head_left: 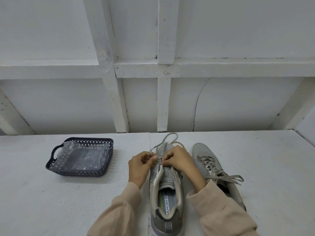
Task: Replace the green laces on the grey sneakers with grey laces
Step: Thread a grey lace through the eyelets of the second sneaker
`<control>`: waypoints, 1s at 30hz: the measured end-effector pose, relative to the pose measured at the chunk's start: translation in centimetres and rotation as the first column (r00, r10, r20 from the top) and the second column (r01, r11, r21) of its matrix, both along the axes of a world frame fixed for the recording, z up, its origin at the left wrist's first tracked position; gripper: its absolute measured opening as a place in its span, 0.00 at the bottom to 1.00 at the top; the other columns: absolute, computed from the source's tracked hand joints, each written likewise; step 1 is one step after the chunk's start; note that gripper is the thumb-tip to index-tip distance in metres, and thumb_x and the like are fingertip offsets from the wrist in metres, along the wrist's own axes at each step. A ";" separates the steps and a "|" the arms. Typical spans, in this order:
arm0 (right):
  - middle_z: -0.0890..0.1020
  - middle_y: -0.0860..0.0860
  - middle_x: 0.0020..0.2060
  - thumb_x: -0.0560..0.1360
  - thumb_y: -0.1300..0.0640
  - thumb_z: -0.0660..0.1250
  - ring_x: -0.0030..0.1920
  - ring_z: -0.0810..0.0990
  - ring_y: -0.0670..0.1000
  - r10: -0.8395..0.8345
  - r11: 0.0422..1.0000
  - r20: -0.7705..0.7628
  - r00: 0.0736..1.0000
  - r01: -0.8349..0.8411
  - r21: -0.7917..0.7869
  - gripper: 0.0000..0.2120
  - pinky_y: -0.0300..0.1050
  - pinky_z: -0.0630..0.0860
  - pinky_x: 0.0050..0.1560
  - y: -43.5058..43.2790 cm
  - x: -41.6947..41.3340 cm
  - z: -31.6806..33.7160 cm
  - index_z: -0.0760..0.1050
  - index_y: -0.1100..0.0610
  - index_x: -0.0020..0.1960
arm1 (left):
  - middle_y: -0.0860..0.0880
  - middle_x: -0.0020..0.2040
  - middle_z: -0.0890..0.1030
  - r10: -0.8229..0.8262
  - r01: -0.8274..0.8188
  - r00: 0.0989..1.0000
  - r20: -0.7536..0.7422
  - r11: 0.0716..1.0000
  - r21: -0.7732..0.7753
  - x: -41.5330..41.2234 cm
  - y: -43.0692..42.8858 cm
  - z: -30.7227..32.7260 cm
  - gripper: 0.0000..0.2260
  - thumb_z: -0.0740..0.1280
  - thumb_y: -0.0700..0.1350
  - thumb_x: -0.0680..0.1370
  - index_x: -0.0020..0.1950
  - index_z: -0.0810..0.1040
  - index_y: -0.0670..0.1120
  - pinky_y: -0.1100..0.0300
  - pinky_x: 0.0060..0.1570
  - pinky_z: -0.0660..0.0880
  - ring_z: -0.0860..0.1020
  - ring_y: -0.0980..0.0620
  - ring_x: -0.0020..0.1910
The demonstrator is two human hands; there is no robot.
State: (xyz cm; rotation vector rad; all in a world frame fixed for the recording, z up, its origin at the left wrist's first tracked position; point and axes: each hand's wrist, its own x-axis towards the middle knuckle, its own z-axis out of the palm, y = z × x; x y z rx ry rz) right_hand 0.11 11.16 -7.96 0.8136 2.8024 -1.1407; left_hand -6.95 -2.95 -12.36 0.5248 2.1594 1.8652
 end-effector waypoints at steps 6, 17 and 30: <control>0.80 0.40 0.30 0.65 0.57 0.77 0.38 0.79 0.42 0.000 0.997 -0.049 0.999 -0.004 -0.072 0.05 0.43 0.76 0.47 0.3 0.0 -0.5 0.85 0.49 0.40 | 0.53 0.37 0.85 0.017 -0.019 0.998 -0.060 0.999 -0.027 0.8 -0.1 -0.6 0.05 0.75 0.39 0.72 0.42 0.84 0.49 0.64 0.44 0.79 0.83 0.55 0.38; 0.83 0.45 0.35 0.68 0.53 0.74 0.43 0.82 0.48 0.019 0.999 -0.030 0.999 -0.020 -0.031 0.02 0.44 0.77 0.47 0.4 -0.2 -1.2 0.83 0.47 0.36 | 0.54 0.36 0.85 -0.084 0.086 0.994 0.064 0.996 -0.029 0.6 0.0 -0.1 0.03 0.76 0.41 0.72 0.40 0.84 0.48 0.71 0.40 0.75 0.81 0.62 0.37; 0.75 0.51 0.33 0.77 0.64 0.62 0.29 0.77 0.48 -0.111 0.913 -0.205 0.973 0.019 -0.407 0.08 0.35 0.66 0.22 2.4 -0.5 2.4 0.71 0.57 0.39 | 0.49 0.44 0.80 -0.074 0.084 0.987 0.141 0.994 -0.068 0.5 0.5 0.5 0.19 0.78 0.41 0.69 0.56 0.76 0.48 0.69 0.40 0.75 0.79 0.55 0.40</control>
